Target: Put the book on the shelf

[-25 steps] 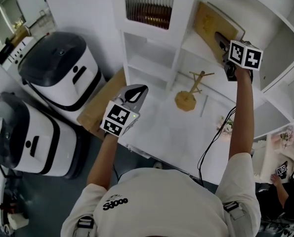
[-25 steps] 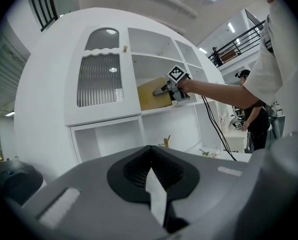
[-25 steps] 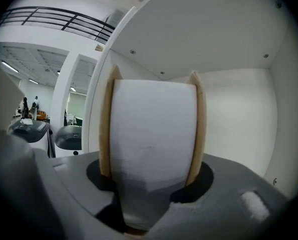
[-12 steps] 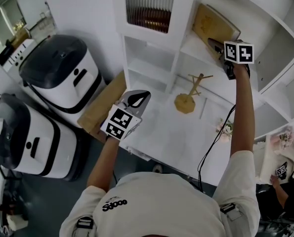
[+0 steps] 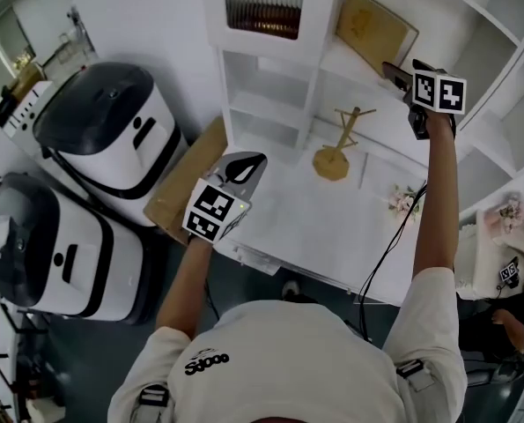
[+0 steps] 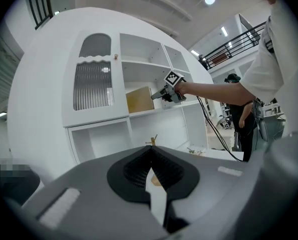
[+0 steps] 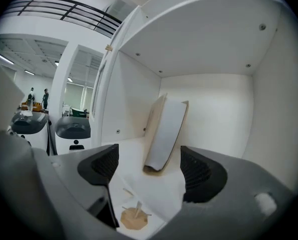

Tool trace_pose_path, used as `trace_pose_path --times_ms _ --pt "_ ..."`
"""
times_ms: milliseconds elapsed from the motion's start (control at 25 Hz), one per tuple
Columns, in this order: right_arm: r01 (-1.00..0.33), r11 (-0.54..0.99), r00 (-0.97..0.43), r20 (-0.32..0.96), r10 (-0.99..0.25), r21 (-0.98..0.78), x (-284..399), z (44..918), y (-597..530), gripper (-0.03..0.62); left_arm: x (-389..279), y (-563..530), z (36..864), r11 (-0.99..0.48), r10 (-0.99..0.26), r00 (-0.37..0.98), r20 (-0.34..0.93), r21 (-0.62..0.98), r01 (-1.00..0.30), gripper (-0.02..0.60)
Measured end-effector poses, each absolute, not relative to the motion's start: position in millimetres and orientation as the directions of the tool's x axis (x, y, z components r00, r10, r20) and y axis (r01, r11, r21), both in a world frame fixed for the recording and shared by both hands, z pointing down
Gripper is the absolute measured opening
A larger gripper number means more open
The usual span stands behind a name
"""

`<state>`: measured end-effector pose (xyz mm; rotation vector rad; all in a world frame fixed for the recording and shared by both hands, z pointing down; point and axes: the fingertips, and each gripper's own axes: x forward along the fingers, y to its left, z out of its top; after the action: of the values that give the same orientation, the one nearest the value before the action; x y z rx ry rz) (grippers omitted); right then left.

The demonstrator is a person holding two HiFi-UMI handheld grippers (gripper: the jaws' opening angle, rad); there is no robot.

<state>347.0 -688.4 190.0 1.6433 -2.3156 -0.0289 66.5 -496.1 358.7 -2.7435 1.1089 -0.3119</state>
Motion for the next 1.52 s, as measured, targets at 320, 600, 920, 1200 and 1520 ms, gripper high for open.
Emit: trace_pose_path --times_ms 320,600,920,1200,1520 --pt "-0.955 0.266 -0.239 0.185 -0.953 0.134 345.4 220.0 -565.1 0.347 49.4 -442.9 358.1 -0.75 -0.653 0.752 0.093 -0.218 -0.624 0.018" --pt "-0.971 0.225 -0.216 0.108 -0.97 0.083 334.2 242.2 -447.3 0.264 38.9 -392.7 356.9 -0.779 -0.615 0.785 0.076 -0.215 -0.589 0.018" --pt "-0.98 0.153 -0.144 0.075 -0.987 0.124 309.3 269.2 -330.4 0.222 28.6 -342.2 351.0 -0.802 -0.578 0.814 0.05 -0.22 -0.556 0.018" --pt "-0.978 0.138 -0.135 0.029 -0.99 0.158 272.1 276.1 -259.1 0.112 31.0 -310.3 337.4 -0.823 -0.534 0.845 0.024 -0.247 -0.512 0.018" --pt "-0.976 0.16 -0.162 -0.002 -0.987 0.146 240.0 286.4 -222.2 0.002 23.5 -299.3 332.4 -0.826 -0.524 0.851 0.01 -0.248 -0.506 0.018"
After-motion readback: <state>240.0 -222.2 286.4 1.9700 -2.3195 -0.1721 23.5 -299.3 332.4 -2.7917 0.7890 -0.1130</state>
